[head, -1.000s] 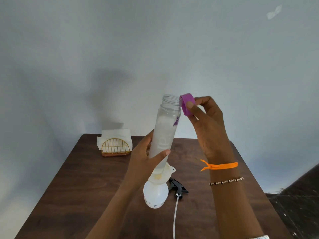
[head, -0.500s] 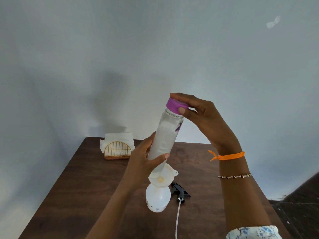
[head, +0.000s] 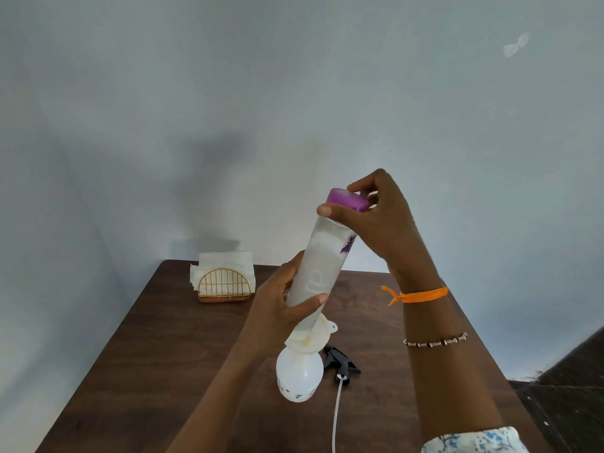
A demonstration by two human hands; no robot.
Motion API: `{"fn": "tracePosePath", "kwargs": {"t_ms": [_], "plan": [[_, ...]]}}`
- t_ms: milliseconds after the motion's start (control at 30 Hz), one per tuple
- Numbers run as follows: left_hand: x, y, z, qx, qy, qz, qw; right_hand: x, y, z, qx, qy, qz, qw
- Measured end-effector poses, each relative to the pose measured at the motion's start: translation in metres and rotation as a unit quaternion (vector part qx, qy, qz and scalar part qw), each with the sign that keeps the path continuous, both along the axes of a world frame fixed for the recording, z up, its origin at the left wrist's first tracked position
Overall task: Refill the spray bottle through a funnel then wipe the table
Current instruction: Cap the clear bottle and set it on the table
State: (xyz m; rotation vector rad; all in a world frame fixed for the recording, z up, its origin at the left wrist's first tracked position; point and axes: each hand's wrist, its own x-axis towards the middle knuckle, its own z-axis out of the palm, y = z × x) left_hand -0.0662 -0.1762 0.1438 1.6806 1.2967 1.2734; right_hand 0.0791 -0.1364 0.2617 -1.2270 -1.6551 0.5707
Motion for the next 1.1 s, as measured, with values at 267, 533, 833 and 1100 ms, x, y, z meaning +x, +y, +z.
{"fn": "tracePosePath", "kwargs": {"t_ms": [267, 533, 833, 1100], "plan": [[-0.001, 0.002, -0.001, -0.001, -0.046, 0.037, 0.998, 0.011, -0.015, 0.003, -0.076, 0.176, 0.168, 0.967], [-0.001, 0.001, 0.0, 0.02, -0.045, 0.045, 0.998, -0.003, -0.015, 0.001, -0.093, 0.235, 0.13, 0.959], [-0.007, 0.004, -0.003, 0.021, -0.061, 0.064, 0.996, -0.001, -0.02, 0.003, -0.034, 0.307, 0.093, 0.947], [-0.006, 0.005, -0.002, 0.014, -0.066, 0.066, 0.996, -0.005, -0.026, 0.001, -0.04, 0.306, 0.138, 0.941]]}}
